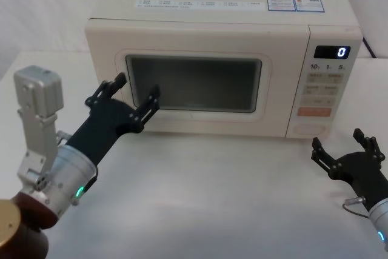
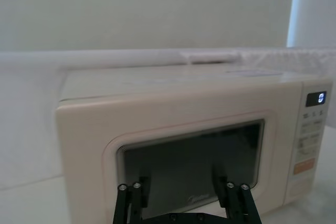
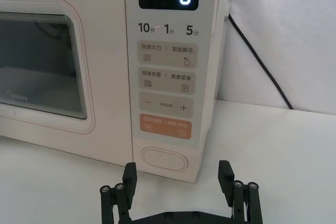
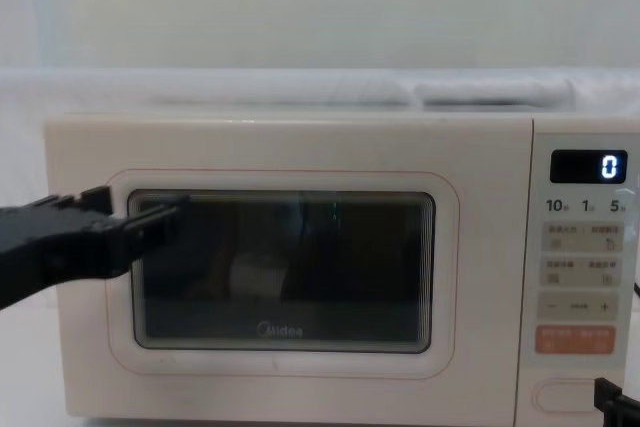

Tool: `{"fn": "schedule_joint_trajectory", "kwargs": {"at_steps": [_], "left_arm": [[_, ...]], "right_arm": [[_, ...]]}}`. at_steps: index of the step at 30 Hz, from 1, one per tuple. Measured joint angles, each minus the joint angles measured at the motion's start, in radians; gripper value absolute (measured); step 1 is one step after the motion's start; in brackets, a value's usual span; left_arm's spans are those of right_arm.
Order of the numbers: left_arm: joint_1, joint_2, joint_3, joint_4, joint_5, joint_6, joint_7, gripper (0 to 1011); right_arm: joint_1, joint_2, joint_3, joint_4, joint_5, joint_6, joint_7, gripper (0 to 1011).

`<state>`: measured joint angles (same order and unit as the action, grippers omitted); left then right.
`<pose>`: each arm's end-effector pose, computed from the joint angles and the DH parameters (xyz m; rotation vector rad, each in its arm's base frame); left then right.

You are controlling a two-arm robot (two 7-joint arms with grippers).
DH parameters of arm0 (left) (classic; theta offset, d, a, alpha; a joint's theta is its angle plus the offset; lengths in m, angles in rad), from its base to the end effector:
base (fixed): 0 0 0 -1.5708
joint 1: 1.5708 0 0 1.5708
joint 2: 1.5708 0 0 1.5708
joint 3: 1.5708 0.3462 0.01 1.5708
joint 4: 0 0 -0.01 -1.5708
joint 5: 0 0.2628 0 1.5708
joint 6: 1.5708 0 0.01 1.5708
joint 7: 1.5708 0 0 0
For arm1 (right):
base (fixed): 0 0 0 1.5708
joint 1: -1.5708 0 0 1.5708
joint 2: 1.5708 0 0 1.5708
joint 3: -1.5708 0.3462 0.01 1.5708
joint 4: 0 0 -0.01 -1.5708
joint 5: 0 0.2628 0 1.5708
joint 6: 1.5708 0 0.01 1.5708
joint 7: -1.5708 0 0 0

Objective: Press the button to open the microwave door with one hand; close the microwave door with the other hand.

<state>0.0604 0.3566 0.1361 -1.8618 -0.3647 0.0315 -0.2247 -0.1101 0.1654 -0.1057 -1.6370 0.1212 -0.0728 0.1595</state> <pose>0.2547 0.0620 -0.2893 -0.1125 -0.0887 1.1157 0.2424 -0.0262 -0.3666 -0.0154 -0.0316 -1.2939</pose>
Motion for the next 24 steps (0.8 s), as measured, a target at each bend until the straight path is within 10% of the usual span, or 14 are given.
{"fn": "schedule_joint_trajectory", "kwargs": {"at_steps": [9,24], "left_arm": [[0.054,-0.002,-0.034,-0.001,0.015,-0.014,0.016,1001],[0.113,-0.037,-0.079,0.019,0.027,-0.047,0.029,1001]], "right_arm": [[0.000,0.000,0.000,0.000,0.000,0.000,0.000,1002],[0.000,0.000,0.000,0.000,0.000,0.000,0.000,1002]]}}
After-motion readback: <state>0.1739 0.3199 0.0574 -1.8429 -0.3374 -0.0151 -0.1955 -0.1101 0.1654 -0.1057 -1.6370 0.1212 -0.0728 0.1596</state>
